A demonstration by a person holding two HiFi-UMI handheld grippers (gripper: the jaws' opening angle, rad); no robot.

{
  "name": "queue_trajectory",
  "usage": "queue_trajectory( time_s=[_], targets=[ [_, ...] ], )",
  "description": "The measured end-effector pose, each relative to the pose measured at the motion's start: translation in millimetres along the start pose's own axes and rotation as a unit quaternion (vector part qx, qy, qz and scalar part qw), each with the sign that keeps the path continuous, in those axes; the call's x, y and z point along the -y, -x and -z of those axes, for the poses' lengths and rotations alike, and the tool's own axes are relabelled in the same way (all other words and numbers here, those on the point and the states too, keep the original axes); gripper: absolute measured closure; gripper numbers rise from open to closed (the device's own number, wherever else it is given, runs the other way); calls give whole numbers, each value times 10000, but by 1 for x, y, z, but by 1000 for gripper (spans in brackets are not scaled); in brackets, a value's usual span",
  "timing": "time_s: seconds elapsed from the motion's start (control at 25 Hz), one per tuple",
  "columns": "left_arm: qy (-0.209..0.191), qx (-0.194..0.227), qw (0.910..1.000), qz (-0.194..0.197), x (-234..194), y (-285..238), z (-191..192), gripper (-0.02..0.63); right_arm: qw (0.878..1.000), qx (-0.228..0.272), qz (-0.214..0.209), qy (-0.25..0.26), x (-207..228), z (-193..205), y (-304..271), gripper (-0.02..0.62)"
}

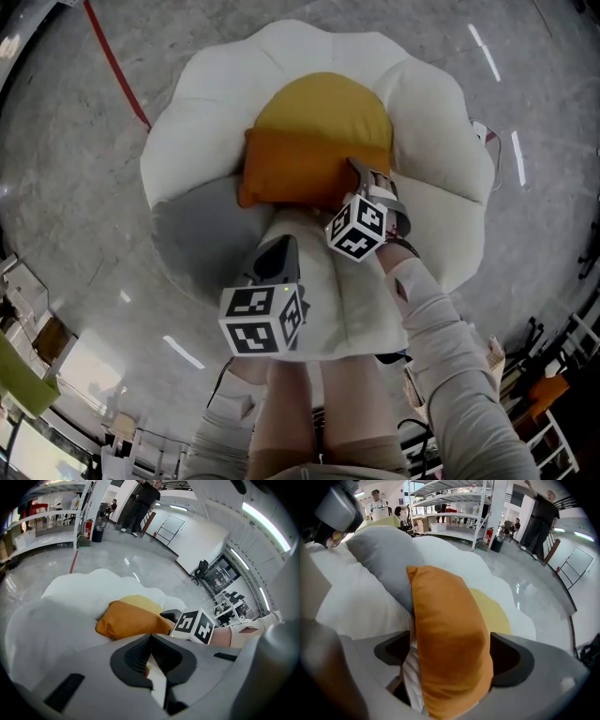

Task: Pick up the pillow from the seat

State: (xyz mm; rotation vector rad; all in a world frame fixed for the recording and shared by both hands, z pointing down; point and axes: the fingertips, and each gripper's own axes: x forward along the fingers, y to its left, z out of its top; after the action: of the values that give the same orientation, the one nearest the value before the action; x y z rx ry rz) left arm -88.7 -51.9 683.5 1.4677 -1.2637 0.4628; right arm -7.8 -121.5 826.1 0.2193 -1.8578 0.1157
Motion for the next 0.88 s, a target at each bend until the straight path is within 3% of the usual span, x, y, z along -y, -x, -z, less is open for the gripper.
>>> queue_trajectory(
  time_s=[0.36, 0.88],
  targets=[
    [62, 58, 10000, -3, -10, -6, 1, 600, 9974, -286, 329, 567, 7, 18, -35, 25],
    [21, 220, 9998, -28, -12, -7, -5, 600, 9971, -423, 2, 630, 10, 20, -61, 21]
  ],
)
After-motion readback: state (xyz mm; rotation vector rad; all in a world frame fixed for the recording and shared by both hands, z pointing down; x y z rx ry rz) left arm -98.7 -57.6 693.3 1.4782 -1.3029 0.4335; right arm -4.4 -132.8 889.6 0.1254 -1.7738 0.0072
